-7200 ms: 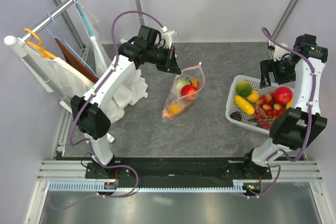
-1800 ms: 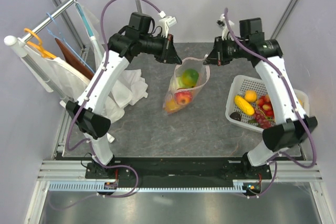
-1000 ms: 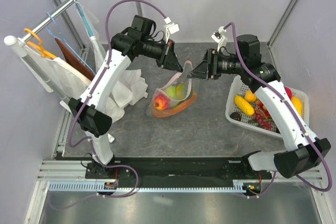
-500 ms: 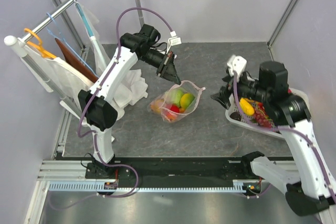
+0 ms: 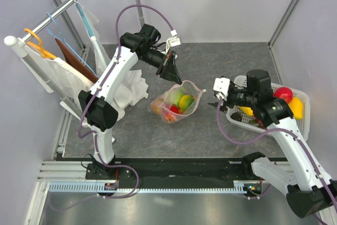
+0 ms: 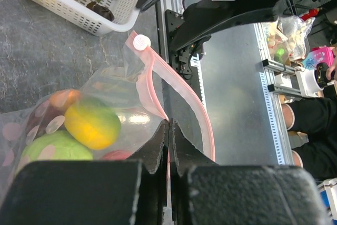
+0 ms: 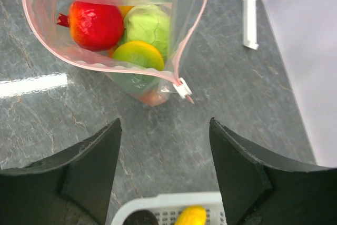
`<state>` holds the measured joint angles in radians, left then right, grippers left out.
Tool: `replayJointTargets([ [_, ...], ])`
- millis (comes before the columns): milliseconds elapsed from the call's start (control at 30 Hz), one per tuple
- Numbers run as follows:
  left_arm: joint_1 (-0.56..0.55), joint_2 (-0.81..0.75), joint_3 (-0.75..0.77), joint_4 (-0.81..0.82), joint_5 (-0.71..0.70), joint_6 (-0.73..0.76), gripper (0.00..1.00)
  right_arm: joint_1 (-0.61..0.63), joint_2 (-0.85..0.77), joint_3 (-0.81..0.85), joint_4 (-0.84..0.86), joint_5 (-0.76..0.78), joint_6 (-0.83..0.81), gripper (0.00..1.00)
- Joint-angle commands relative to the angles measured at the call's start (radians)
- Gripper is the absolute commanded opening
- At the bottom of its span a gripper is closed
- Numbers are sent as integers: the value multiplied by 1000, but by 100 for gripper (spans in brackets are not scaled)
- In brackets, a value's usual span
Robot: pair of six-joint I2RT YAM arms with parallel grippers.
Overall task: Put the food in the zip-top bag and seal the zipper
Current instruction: Adjust the zipper food storage bag at the center of the board.
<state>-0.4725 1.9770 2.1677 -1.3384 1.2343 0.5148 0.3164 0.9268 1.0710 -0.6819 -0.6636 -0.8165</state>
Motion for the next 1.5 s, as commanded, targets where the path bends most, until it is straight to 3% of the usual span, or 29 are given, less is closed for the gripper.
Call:
replayJointTargets([
  [0,2,-36,23,-199,71,57,2,1,20,-80,189,-111,14,70],
  [333,-29,-78,-23,-199,73,89,2,0,90,-151,392,-94,158,69],
  [633,-43,-93,-36,-199,73,94,2,1,139,-141,430,-117,192,54],
  [733,-43,-89,-36,-199,80,94,2,0,133,-138,398,-142,172,44],
  [767,-43,-86,-36,-199,83,93,2,4,133,-135,384,-143,153,34],
  [900,-43,-75,-28,-197,83,87,3,3,129,-114,326,-133,117,12],
  [967,-41,-70,-29,-171,62,58,12,3,121,-103,311,-120,123,0],
  [1067,-35,-76,-42,-128,9,-1,26,4,101,-91,291,-100,128,0],
  [1200,8,-165,-136,167,-131,-216,46,4,84,-56,245,-68,151,0],
  [1233,43,-199,-160,239,-151,-248,60,3,87,-45,231,-59,157,0],
  [1267,57,-229,-183,299,-183,-272,88,4,92,-33,219,-51,168,0],
  [1300,63,-287,-204,358,-205,-265,99,4,105,2,179,-48,186,0],
  [1467,-23,-435,-281,357,-386,-90,100,4,178,170,-8,-15,203,0],
])
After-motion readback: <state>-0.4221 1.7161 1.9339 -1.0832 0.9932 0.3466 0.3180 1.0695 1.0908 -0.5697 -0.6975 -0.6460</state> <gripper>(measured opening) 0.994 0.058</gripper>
